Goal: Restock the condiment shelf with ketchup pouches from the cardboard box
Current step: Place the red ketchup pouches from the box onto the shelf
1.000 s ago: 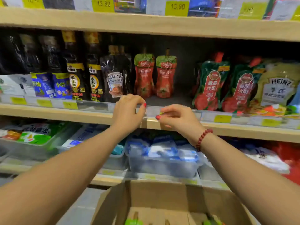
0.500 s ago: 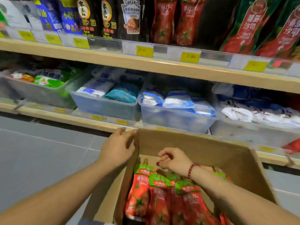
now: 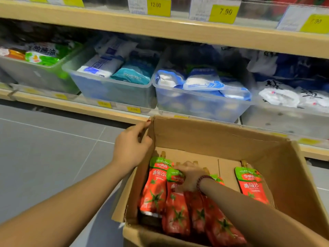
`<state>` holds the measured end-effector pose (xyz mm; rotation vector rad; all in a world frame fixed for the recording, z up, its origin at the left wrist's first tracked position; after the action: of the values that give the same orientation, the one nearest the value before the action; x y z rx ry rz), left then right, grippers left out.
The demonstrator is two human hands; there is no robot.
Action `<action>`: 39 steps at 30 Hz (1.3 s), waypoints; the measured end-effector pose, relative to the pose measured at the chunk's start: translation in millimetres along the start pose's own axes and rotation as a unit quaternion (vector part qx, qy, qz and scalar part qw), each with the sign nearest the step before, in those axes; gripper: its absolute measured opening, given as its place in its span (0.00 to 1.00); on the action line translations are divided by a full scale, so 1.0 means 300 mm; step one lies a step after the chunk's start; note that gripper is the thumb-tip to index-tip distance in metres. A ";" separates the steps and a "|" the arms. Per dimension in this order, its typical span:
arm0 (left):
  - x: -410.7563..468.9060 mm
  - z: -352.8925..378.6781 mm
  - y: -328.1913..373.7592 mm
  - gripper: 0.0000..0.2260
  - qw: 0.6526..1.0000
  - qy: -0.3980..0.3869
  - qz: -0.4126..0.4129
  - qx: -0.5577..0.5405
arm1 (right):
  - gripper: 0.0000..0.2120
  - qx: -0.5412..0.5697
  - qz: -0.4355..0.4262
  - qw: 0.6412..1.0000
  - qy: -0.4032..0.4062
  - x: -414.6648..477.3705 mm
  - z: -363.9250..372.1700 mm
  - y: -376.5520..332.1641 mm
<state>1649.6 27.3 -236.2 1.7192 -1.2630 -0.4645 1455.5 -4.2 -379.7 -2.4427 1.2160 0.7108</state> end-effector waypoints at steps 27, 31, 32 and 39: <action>0.006 0.006 0.063 0.21 0.988 -0.065 0.042 0.136 | 0.08 0.311 -0.168 0.929 0.106 -0.210 -0.313 -0.005; 0.022 0.009 0.204 0.19 0.983 -0.134 0.112 0.064 | 0.08 0.280 -0.205 0.923 0.163 -0.302 -0.517 -0.023; 0.031 0.008 0.243 0.17 0.982 -0.154 0.107 0.027 | 0.08 0.277 -0.212 0.919 0.184 -0.331 -0.584 -0.017; 0.107 -0.021 0.507 0.21 0.940 -0.285 0.046 -0.180 | 0.07 0.217 -0.245 0.883 0.337 -0.558 -1.075 0.027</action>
<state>1584.5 -5.9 -98.9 1.2444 -1.5333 -1.1222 1456.1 -57.3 -20.0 -2.4804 0.7490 -0.5467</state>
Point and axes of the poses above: each hand's wrist, its own x-axis towards the middle knuckle, its own z-axis out of the palm, y = z × x, the point moved 8 cm from there along x, towards the middle knuckle, and after that the axes turned 14 degrees about -x, right-handed, at the moved point
